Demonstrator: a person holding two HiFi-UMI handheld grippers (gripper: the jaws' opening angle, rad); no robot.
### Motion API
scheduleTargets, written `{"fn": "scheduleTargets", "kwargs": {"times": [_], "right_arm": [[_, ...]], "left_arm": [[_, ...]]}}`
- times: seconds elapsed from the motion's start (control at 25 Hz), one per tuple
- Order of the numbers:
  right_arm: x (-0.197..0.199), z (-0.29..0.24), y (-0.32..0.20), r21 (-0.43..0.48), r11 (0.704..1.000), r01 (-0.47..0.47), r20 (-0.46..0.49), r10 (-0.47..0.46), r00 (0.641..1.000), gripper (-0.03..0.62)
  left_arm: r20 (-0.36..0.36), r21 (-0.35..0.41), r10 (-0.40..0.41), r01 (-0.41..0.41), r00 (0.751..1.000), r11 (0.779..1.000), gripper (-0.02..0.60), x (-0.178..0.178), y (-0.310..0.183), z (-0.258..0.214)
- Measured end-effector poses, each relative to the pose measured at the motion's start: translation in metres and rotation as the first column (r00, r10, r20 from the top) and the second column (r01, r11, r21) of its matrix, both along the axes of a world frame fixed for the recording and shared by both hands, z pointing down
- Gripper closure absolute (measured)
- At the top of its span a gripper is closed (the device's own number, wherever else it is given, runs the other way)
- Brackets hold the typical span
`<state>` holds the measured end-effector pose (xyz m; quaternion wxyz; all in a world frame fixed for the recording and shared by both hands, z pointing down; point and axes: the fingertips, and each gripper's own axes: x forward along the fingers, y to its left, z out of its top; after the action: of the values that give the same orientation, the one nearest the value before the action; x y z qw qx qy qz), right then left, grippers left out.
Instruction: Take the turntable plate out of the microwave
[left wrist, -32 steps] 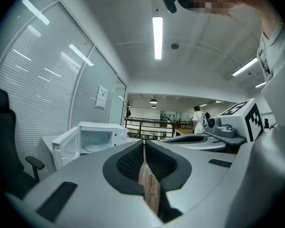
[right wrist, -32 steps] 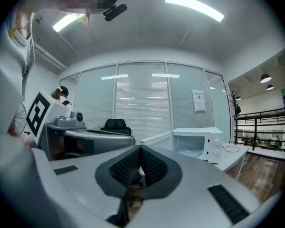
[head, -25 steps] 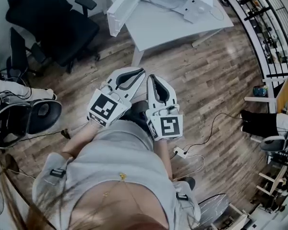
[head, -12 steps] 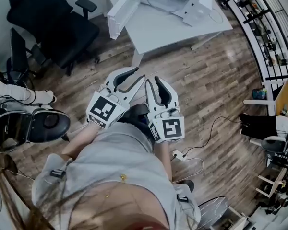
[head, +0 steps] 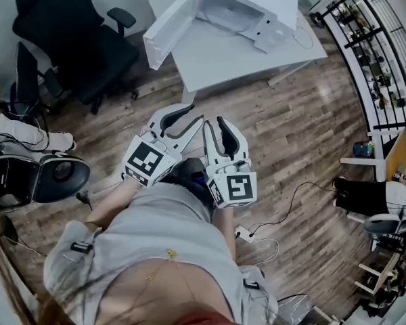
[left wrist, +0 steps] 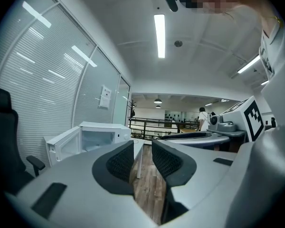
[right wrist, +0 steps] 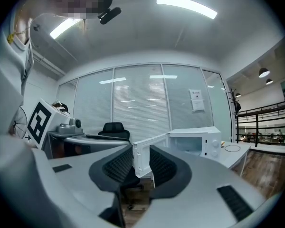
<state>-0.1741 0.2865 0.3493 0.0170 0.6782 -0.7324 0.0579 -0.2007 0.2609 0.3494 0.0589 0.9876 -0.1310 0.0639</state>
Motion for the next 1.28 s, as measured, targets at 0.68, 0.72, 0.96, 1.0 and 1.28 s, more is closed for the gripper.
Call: {"fn": "scheduleTargets", "kwargs": {"times": [0.68, 0.72, 0.96, 1.0, 1.28], "right_arm": [[0.12, -0.013, -0.017, -0.001, 0.994, 0.107, -0.014, -0.107, 0.994, 0.476], [0.124, -0.011, -0.017, 0.0, 0.994, 0.111, -0.004, -0.111, 0.994, 0.479], [0.15, -0.009, -0.02, 0.008, 0.994, 0.107, 0.024, -0.107, 0.994, 0.477], [0.152, -0.011, -0.022, 0.012, 0.994, 0.11, 0.029, -0.11, 0.994, 0.478], [0.163, -0.019, -0.04, 0.04, 0.993, 0.113, 0.004, -0.113, 0.994, 0.477]], "left_arm": [[0.025, 0.013, -0.089, 0.089, 0.996, 0.996, 0.46, 0.122, -0.017, -0.008], [0.029, 0.015, -0.088, 0.087, 0.996, 0.996, 0.46, 0.127, -0.017, -0.007], [0.021, 0.021, -0.127, 0.127, 0.992, 0.992, 0.46, 0.143, -0.021, -0.011], [0.021, 0.019, -0.13, 0.13, 0.991, 0.991, 0.46, 0.144, -0.023, -0.011], [0.015, 0.006, -0.135, 0.135, 0.991, 0.991, 0.46, 0.155, -0.043, -0.012]]}}
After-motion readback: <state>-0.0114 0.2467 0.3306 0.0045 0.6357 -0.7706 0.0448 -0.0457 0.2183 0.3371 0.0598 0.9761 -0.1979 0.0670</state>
